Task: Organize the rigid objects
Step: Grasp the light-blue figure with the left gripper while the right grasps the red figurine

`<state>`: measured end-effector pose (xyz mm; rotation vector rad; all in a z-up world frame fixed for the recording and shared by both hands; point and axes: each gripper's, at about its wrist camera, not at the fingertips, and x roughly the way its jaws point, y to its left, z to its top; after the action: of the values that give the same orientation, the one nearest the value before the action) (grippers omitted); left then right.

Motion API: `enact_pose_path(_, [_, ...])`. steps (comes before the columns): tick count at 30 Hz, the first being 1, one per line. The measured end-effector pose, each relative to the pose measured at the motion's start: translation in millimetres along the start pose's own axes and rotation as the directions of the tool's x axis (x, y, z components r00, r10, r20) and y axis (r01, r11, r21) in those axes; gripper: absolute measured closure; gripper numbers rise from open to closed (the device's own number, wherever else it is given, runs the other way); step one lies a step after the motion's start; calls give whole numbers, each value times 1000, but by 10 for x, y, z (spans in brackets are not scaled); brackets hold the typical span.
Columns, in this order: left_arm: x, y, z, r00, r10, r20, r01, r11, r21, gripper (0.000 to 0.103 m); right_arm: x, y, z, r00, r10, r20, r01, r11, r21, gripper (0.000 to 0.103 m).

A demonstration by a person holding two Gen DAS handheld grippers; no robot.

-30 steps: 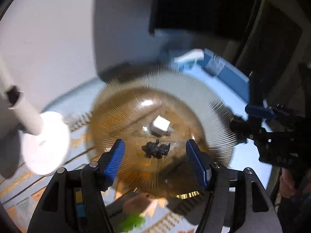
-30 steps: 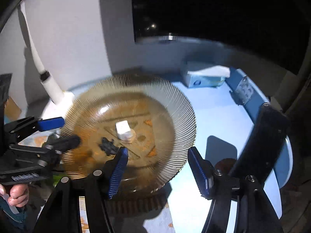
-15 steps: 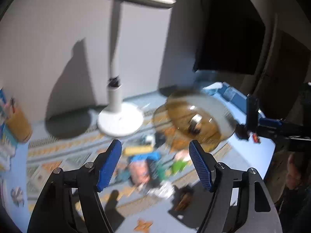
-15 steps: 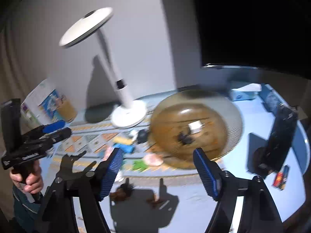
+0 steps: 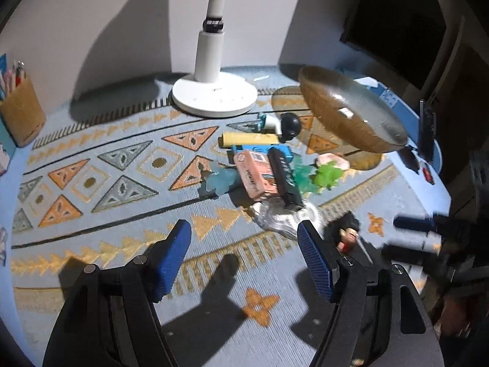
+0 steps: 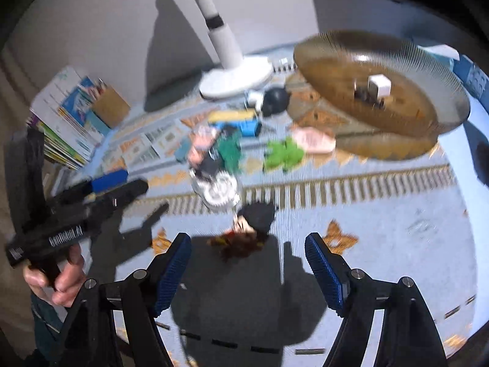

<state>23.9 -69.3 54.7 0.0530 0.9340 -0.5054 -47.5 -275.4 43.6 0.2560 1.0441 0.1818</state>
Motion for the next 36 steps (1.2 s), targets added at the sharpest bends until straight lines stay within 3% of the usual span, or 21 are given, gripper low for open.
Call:
enact_pose_path(7, [306, 78, 215, 999, 40, -3, -40, 998, -44, 33, 308, 123, -112, 995, -103, -12, 102, 994, -25, 28])
enact_pose_path(15, [596, -113, 345, 995, 98, -15, -98, 995, 24, 33, 443, 110, -88, 993, -119, 1, 119, 993, -4, 28])
enact_pose_path(21, [683, -267, 361, 989, 148, 5, -148, 986, 79, 34, 517, 213, -97, 987, -162, 13, 162, 985, -58, 26])
enact_pose_path(29, [771, -339, 350, 993, 114, -15, -111, 987, 119, 32, 549, 214, -90, 983, -179, 33, 182, 980, -82, 24])
enact_pose_path(30, [753, -315, 353, 994, 104, -15, -102, 989, 108, 34, 544, 213, -92, 984, -175, 35, 178, 980, -84, 27])
enact_pose_path(31, [738, -305, 351, 995, 96, -14, -94, 990, 105, 42, 522, 212, -96, 985, -165, 43, 169, 982, -89, 41])
enact_pose_path(33, [616, -267, 332, 998, 64, 9, -65, 993, 98, 61, 485, 218, -93, 989, -140, 48, 145, 984, -100, 59])
enact_pose_path(34, [572, -261, 319, 999, 53, 15, -54, 994, 94, 73, 468, 210, -93, 987, -154, 54, 159, 982, -101, 63])
enact_pose_path(36, [419, -213, 281, 998, 35, 46, -39, 995, 90, 79, 455, 183, -89, 986, -155, 56, 160, 982, -100, 68])
